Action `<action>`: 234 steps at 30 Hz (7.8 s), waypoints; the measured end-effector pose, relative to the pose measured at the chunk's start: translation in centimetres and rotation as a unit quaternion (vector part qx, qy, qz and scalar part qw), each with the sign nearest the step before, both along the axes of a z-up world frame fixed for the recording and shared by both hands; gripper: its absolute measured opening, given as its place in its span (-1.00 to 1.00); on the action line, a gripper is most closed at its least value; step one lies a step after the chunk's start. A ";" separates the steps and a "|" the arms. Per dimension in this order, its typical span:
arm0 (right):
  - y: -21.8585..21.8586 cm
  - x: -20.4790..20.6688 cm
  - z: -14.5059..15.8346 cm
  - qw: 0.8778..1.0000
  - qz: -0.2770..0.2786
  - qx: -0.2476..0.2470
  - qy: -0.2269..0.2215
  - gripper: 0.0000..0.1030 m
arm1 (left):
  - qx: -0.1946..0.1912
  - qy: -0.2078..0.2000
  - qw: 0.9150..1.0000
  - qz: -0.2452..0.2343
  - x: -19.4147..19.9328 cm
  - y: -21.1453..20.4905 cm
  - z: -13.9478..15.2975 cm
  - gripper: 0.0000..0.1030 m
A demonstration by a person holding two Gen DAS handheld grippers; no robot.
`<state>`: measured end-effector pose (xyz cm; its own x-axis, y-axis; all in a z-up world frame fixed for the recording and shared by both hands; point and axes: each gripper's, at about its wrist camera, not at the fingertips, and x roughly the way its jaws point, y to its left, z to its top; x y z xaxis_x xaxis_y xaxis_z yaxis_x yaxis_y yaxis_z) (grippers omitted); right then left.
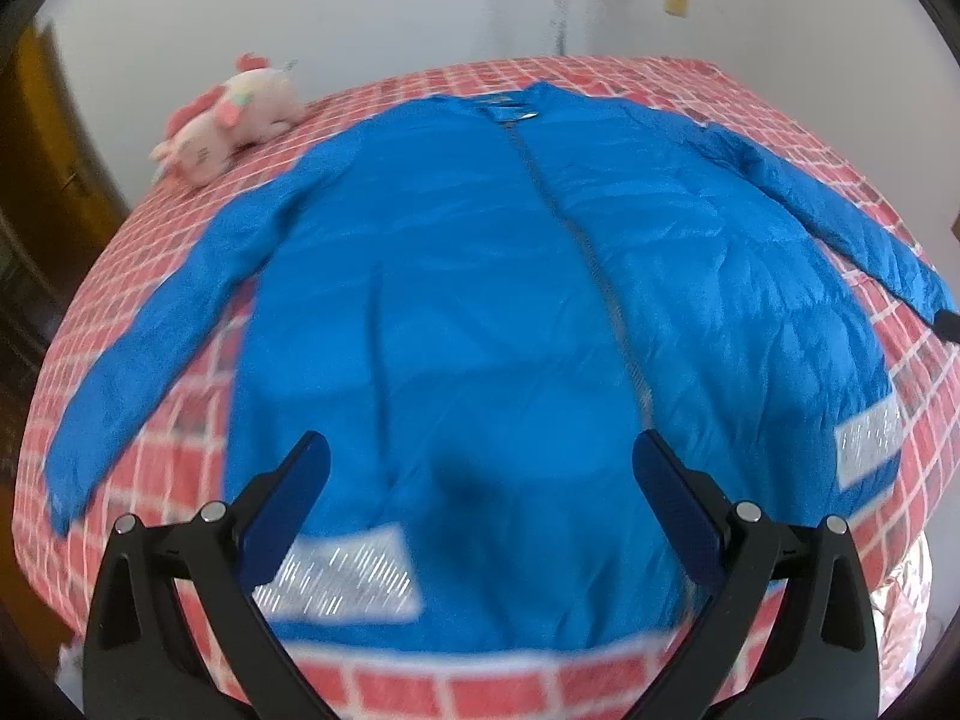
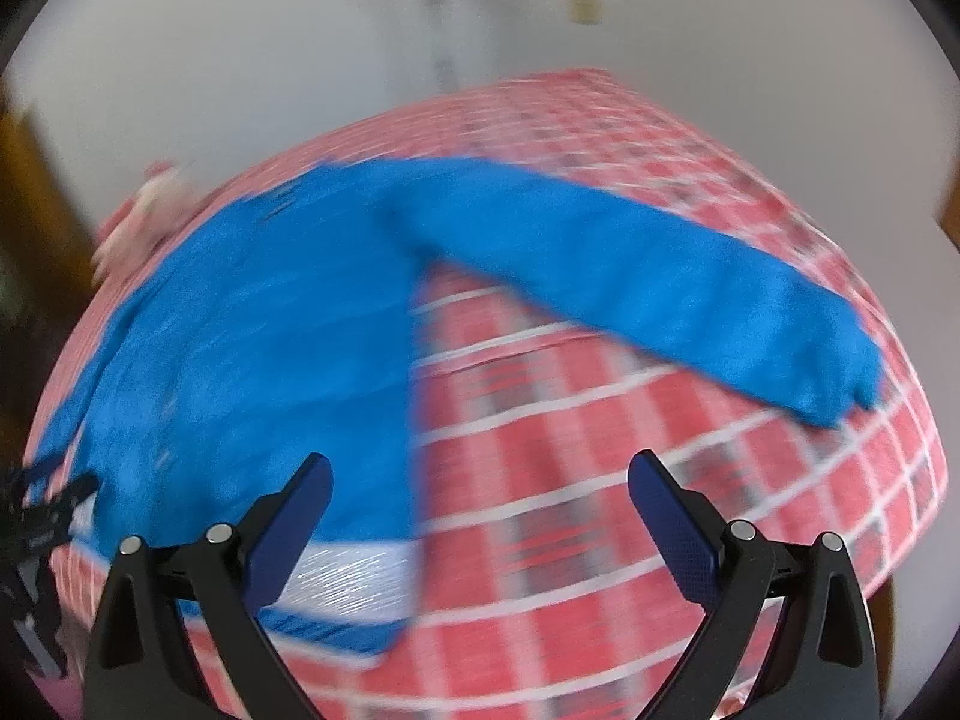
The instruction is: Fold large clothes
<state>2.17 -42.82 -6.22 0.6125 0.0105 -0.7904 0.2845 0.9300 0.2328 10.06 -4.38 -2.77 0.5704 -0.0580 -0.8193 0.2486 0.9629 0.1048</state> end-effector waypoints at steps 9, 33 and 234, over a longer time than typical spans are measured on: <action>-16.6 -0.4 -2.6 0.982 -0.177 0.043 0.042 0.92 | -0.003 -0.012 0.999 -0.053 6.9 -6.5 0.5 0.94; -19.9 3.6 -1.8 0.977 -0.139 0.155 -0.037 -0.48 | -0.055 0.020 0.998 -0.002 14.2 -6.7 -1.7 0.43; 13.5 26.2 -3.3 0.983 0.178 0.024 0.037 0.36 | -0.209 -0.049 0.975 0.065 18.5 7.2 6.9 -0.49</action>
